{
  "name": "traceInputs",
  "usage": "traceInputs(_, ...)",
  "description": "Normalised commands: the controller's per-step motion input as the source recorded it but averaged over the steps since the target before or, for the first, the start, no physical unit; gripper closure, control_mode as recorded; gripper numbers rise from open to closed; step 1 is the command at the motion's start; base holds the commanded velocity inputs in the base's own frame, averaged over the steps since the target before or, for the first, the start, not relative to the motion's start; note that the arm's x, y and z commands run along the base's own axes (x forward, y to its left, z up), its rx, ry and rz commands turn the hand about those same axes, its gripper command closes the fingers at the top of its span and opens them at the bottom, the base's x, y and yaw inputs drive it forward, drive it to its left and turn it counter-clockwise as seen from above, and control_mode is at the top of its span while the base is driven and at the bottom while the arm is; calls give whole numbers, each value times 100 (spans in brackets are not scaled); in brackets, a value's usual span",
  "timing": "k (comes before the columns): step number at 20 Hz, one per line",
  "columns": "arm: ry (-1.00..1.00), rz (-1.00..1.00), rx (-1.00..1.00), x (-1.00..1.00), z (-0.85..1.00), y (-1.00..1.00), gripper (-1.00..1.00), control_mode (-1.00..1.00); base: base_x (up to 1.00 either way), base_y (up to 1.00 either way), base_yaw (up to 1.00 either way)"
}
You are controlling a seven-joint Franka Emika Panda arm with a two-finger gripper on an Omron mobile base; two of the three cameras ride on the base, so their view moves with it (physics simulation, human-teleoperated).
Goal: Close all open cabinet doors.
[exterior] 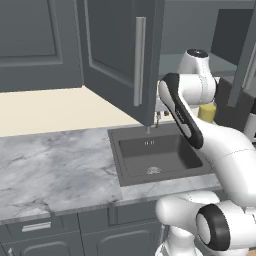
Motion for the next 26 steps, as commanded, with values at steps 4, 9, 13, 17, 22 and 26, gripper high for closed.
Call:
traceInputs(4,-20,1,0,-24,0,0,-100,-100,0,0,0)
traceInputs(9,-38,-3,7,-55,3,0,-100,-100,0,0,0)
traceInputs(13,-26,-5,14,-46,18,0,-100,-100,0,0,0)
traceInputs(17,-6,-17,16,-42,38,-7,-100,-100,0,0,0)
traceInputs(22,7,-31,21,-42,51,-15,-100,-100,0,0,0)
traceInputs(26,15,-37,26,-47,48,-23,-100,-100,0,0,0)
